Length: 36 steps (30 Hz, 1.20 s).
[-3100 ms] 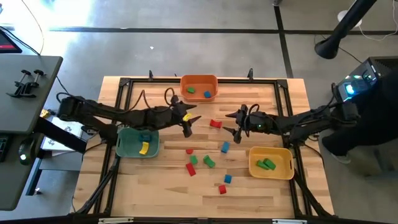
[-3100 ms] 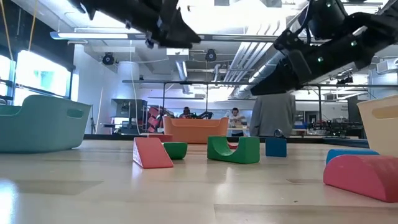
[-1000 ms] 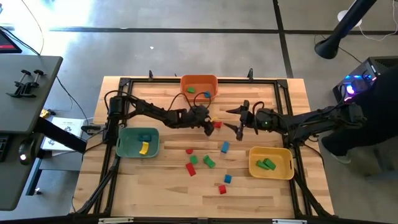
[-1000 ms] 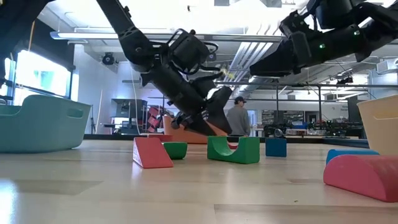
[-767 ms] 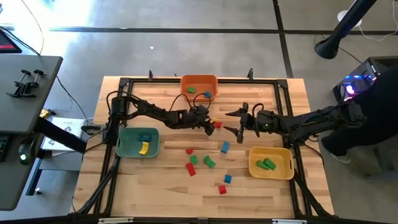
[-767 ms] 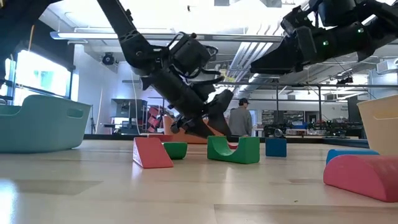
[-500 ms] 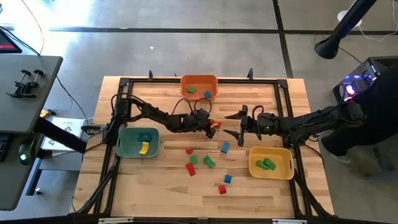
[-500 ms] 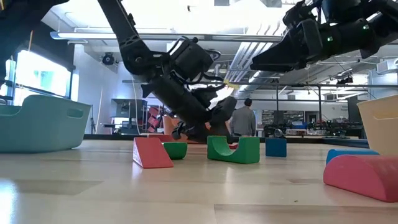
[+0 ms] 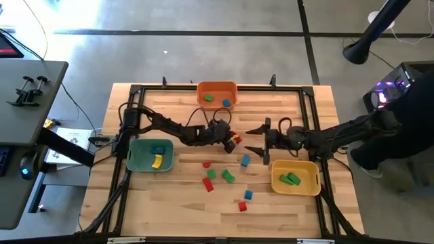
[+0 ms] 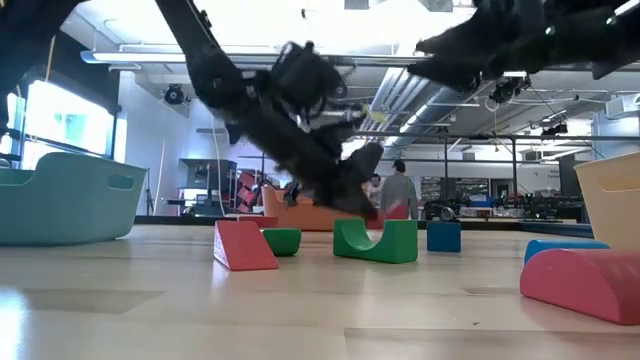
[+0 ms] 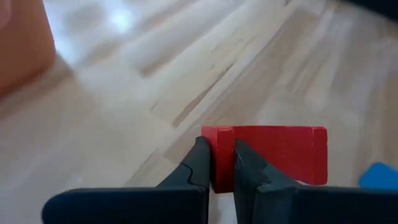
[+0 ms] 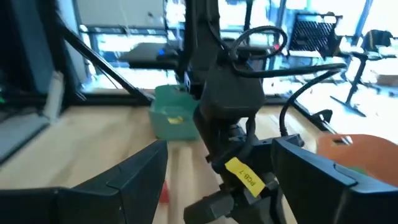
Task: Sort blocks by size
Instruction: Put the red arch block into the green bin
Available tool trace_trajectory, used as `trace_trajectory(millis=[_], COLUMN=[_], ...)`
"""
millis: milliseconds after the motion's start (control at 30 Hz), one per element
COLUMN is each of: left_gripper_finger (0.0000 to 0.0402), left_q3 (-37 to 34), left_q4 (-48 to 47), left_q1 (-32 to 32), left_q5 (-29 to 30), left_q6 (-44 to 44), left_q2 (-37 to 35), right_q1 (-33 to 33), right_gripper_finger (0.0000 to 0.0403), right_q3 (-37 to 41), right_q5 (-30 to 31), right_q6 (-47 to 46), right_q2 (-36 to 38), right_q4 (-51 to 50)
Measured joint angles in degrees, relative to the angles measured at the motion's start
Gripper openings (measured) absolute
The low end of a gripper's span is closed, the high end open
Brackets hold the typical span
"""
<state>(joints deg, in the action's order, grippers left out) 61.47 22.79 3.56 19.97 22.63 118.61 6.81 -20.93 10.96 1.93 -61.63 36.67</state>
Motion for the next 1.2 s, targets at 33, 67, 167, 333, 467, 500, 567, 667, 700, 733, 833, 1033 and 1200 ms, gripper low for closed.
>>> trace_trajectory(millis=[33,67,167,333,467,500,567,667,700,733,833,1033,1200], left_gripper_finger=[0.0012,0.0012,0.001,0.001,0.0009,0.0009,0.0009,0.001,0.001,0.001,0.001,0.0011,0.0011], left_q3=[0.02,0.02,0.07,0.11,0.13,0.13,0.13,0.13,0.13,0.13,0.13,0.08,-1.28], left_q4=[-0.8,-2.11,-6.89,-20.02,-36.14,-40.48,-51.31,-68.9,-74.98,-80.42,-95.27,-113.49,-112.56], left_q1=[-0.64,-1.39,-4.41,-12.57,-21.03,-23.32,-27.94,-34.04,-35.68,-37.35,-41.17,-44.12,-43.17], left_q5=[0.99,2.21,5.98,15.7,26.1,28.45,31.8,32.42,31.67,30.41,24.1,6.45,-0.01], left_q6=[-0.94,-2.13,-8.14,-16.95,-13.25,-10.18,-1.05,18.14,25.77,32.95,51.25,73.12,72.63], left_q2=[-1.36,-2.69,-7.97,-19.38,-27.93,-29.72,-33.18,-36.62,-37.23,-37.53,-37.16,-36.21,-37.97], right_q1=[0.57,1.14,2.96,4.59,4.7,4.67,4.53,4.43,4.45,4.43,4.45,4.45,4.45], right_gripper_finger=[0.0281,0.0281,0.0281,0.0281,0.0281,0.0281,0.0281,0.0281,0.0281,0.0281,0.0281,0.0281,0.0281], right_q3=[-0.02,-0.02,-0.03,-0.07,-0.07,-0.07,-0.07,-0.07,-0.07,-0.07,-0.07,-0.07,-0.07], right_q5=[0.0,0.0,0.55,2.85,3.03,3.03,3.03,3.04,3.04,3.04,3.02,2.99,2.56], right_q6=[-0.02,-0.02,-0.02,0.0,0.47,0.5,0.48,0.61,0.98,1.23,1.77,1.95,1.67], right_q2=[0.84,1.81,4.26,6.68,6.87,6.87,6.87,6.87,6.87,6.87,6.87,6.87,6.87], right_q4=[0.05,-0.25,-0.57,-0.9,-0.9,-1.0,-1.22,-1.32,-1.3,-1.3,-1.3,-1.3,-1.53])
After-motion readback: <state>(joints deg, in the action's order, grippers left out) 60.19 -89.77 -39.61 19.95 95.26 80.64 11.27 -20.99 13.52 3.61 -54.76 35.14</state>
